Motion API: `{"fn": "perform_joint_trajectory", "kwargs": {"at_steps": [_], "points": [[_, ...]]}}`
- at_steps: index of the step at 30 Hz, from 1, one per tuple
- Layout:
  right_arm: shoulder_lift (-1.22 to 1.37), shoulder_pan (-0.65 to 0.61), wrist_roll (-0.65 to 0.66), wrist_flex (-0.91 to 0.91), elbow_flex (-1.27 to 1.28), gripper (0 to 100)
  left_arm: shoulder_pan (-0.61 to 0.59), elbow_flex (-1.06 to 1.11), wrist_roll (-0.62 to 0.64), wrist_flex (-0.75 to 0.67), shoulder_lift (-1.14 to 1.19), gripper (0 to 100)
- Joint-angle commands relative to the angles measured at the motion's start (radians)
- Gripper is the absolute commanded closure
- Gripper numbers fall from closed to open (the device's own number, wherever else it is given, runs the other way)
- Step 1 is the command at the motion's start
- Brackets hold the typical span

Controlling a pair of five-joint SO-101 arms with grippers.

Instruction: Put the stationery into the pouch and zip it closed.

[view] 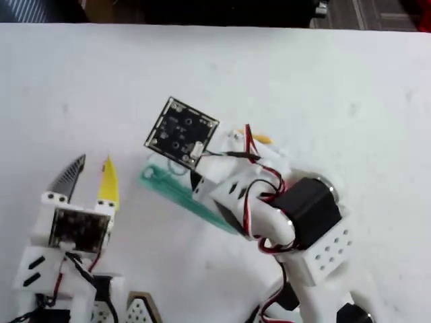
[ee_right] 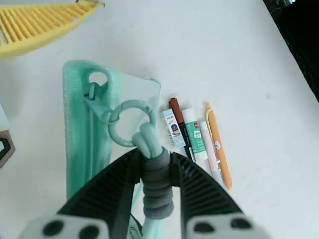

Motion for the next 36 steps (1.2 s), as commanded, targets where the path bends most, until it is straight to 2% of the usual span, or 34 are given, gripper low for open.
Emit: {"fn": "perform_joint_trajectory", "kwargs": {"at_steps": [1, 5, 7, 10, 14, 16, 21, 26, 32, 36], "points": [[-0.065, -0.013, 0.046, 0.022, 0.043, 98.1, 0.019, 0.029, 0.054, -0.270, 0.016, 85], [-0.165, -0.082, 0.100, 0.022, 0.147, 98.1, 0.021, 0.198, 0.255, -0.526, 0.019, 84], [-0.208, -0.101, 0.101, 0.021, 0.187, 98.1, 0.048, 0.261, 0.296, -0.583, 0.019, 84], [-0.255, -0.104, 0.101, 0.007, 0.227, 98.1, 0.154, 0.311, 0.333, -0.614, 0.019, 84], [-0.272, -0.082, 0.101, -0.001, 0.227, 98.1, 0.308, 0.322, 0.351, -0.545, 0.019, 84], [-0.274, -0.038, 0.101, -0.015, 0.227, 98.1, 0.328, 0.315, 0.336, -0.479, 0.015, 84], [-0.265, 0.125, 0.095, -0.101, 0.229, 98.1, 0.346, 0.275, 0.163, -0.262, 0.015, 84], [-0.263, 0.168, 0.092, -0.214, 0.233, 98.1, 0.449, 0.212, 0.057, -0.087, 0.015, 83], [-0.203, 0.168, 0.091, -0.231, 0.233, 98.1, 0.615, 0.184, 0.018, -0.044, 0.015, 83], [-0.176, 0.170, 0.091, -0.228, 0.233, 98.1, 0.547, 0.181, 0.021, -0.054, 0.015, 84]]}}
